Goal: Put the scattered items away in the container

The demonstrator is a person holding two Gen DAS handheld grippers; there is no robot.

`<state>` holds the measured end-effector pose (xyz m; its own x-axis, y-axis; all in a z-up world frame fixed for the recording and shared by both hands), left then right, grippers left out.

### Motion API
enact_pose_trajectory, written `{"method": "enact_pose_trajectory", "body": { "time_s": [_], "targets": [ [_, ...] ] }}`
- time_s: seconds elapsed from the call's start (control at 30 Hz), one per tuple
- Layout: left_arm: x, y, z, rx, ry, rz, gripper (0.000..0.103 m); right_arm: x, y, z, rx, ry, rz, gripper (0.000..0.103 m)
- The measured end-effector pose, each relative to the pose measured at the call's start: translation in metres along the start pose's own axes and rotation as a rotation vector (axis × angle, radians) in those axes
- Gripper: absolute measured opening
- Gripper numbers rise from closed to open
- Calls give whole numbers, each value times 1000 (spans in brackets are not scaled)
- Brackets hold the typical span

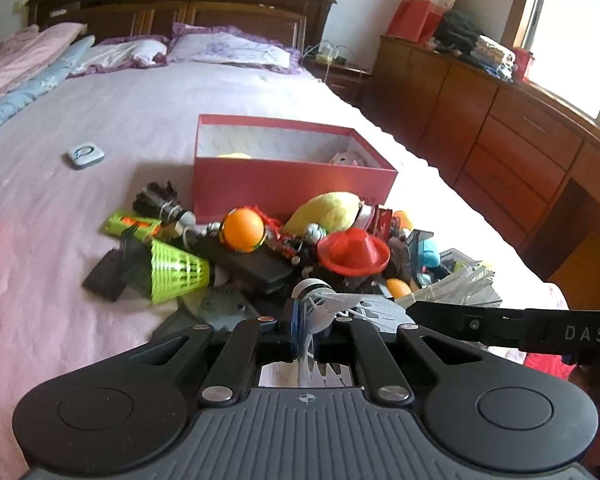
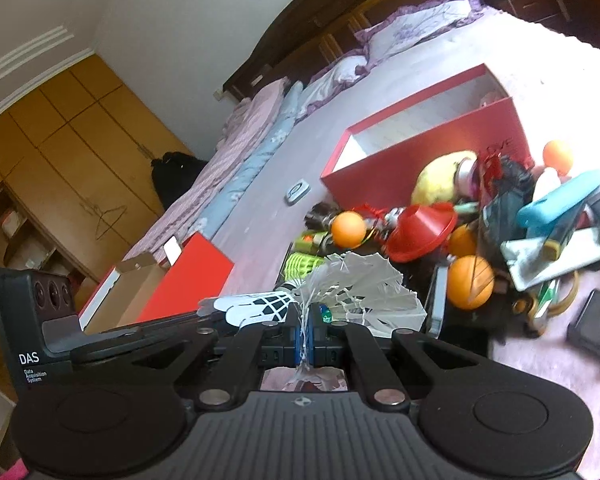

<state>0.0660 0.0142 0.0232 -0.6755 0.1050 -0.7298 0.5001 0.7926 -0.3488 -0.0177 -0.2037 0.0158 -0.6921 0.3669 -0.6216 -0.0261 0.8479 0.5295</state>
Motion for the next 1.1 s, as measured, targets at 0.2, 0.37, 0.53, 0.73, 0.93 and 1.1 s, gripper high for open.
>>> {"method": "enact_pose_trajectory", "body": {
  "time_s": [0.2,0.37,0.53,0.73,0.93,1.1],
  "targets": [
    [-16,0,20,2,3,-8,9,-10,-6,4,40,-29,-4,8],
    [-32,1,33,5,-8,6,9,-23,-10,10,66,-40,-12,8],
    [-50,3,46,9,-23,25,9,-39,-10,17,78,-57,-24,8],
    [-63,8,56,4,-32,31,9,-59,-9,25,92,-78,-39,8],
    [-75,12,65,-1,-37,33,9,-76,-6,34,101,-86,-59,8],
    [-78,16,65,-8,-39,6,9,-82,-7,38,101,-88,-35,8]
  ]
}}
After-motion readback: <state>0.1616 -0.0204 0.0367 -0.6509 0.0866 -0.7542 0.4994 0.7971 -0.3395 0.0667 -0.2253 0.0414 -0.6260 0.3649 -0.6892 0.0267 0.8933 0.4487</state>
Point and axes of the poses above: each gripper's, at about its wrist camera, not at the fingertips, and z roughly the way its jaws point, y to its left, x to its underside, the point moved 1 cm from there along z, roughly the way its jaws point, and after that the axes turned 14 degrees about x, right-handed, at the moved point
